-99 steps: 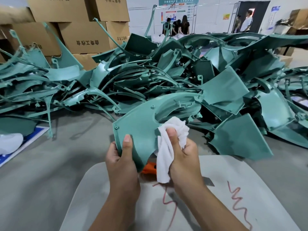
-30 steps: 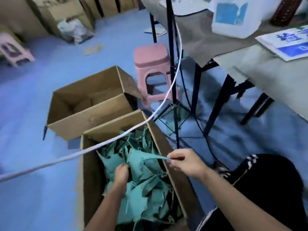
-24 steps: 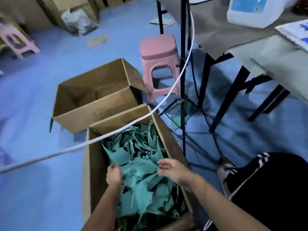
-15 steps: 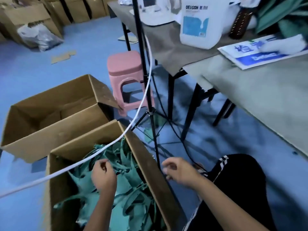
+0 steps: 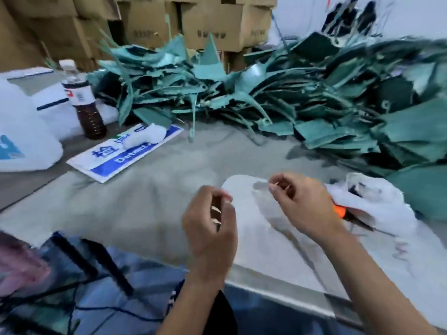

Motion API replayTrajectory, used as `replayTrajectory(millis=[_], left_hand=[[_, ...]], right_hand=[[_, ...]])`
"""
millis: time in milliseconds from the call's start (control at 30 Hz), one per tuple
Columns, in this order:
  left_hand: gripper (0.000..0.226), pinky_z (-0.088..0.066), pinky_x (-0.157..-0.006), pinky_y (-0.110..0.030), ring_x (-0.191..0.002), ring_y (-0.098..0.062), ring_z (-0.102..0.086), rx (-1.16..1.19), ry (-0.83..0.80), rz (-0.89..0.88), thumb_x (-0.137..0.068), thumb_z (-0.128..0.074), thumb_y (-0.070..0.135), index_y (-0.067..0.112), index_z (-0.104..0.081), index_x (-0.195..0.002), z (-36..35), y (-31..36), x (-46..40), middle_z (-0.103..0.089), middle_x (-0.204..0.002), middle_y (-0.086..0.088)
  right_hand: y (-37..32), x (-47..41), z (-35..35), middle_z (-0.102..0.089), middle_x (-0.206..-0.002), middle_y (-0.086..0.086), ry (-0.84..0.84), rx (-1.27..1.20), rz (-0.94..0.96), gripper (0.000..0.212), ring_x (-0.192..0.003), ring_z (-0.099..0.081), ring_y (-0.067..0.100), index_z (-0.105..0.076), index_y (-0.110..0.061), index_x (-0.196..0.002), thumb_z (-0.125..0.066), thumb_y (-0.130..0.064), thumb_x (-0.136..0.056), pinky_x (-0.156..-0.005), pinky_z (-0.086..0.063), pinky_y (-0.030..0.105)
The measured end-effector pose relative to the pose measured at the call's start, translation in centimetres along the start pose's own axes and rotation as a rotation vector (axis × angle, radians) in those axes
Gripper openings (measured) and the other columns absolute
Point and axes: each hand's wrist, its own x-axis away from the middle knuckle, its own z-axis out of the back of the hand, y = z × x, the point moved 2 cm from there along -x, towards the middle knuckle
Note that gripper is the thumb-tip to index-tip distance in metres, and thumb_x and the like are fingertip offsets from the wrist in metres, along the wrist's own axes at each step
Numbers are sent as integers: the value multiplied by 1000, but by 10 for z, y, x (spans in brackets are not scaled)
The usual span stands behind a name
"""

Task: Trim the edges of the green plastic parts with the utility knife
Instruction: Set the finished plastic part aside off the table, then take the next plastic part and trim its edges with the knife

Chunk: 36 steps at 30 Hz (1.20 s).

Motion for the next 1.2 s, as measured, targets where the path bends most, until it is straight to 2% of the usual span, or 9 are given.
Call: replayTrajectory(millis=[67,167,333,433,700,800,967,1033,1200], left_hand=[[12,-53,-59,-41,-61,-21,-63,97,-80,130,-81,-54,19,19,-65,-76,-59,5,-17,-65,-66,4],[9,-55,-71,-50,-66,-22,-60,94,-279,247,-85,-60,12,15,-63,-77,-138,6,-36,-63,-66,2],[48,-47,-97,-40,-111,-26,-55,-365,-596,39,-87,-69,24,33,-51,-131,-228,-7,-66,-53,-121,-4],[53,-45,-104,-43,-120,-28,-53,-345,-682,-77,-97,-65,34,45,-48,-145,-259,-16,-84,-49,-130,-7],[26,-50,-96,-29,-108,-16,-64,-46,-382,-420,-102,-56,11,9,-73,-121,-246,-21,-91,-70,-115,-4],[29,-52,-95,-40,-110,-24,-64,-41,-367,-558,-101,-53,9,5,-72,-123,-231,-14,-77,-67,-118,-10],[30,-48,-102,-32,-115,-27,-62,17,-303,-548,-98,-54,-4,0,-72,-121,-219,-3,-62,-65,-123,-16],[30,-46,-101,-24,-117,-22,-63,123,-375,-398,-94,-58,-13,0,-74,-115,-221,1,-64,-66,-122,-16],[11,-57,-98,-49,-106,-38,-72,899,-399,855,-100,-58,3,-4,-64,-93,-238,-3,-80,-72,-105,-20]], right_hand=[[46,-16,21,-68,-107,-1,-156,328,-120,36,-97,-64,24,-66,-27,-114,-64,-56,-94,-79,-49,36],[83,-17,30,-61,-100,-4,-259,375,-165,47,-95,-63,25,-52,-30,-101,-70,-69,-84,-70,-39,35],[114,-17,30,-66,-103,4,-68,489,-295,39,-95,-64,30,-46,-25,-95,-54,-63,-98,-67,-38,37],[125,-25,38,-69,-105,11,11,472,-414,39,-97,-66,36,-54,-15,-103,-53,-55,-103,-68,-38,38],[121,-21,47,-68,-100,14,240,305,-408,31,-93,-64,41,-53,-14,-108,-53,-45,-105,-66,-32,40],[111,-18,49,-69,-94,12,343,189,-255,28,-84,-62,39,-52,-14,-107,-60,-40,-102,-65,-40,43],[105,-11,45,-64,-92,0,420,28,-94,24,-76,-55,23,-51,-18,-111,-68,-31,-100,-68,-39,38],[107,-10,46,-63,-90,-3,454,10,-96,24,-74,-54,20,-51,-19,-111,-68,-31,-99,-68,-41,38],[103,-11,49,-52,-72,-16,579,-45,-68,23,-62,-50,10,-56,-20,-101,-67,-40,-100,-61,-41,32]])
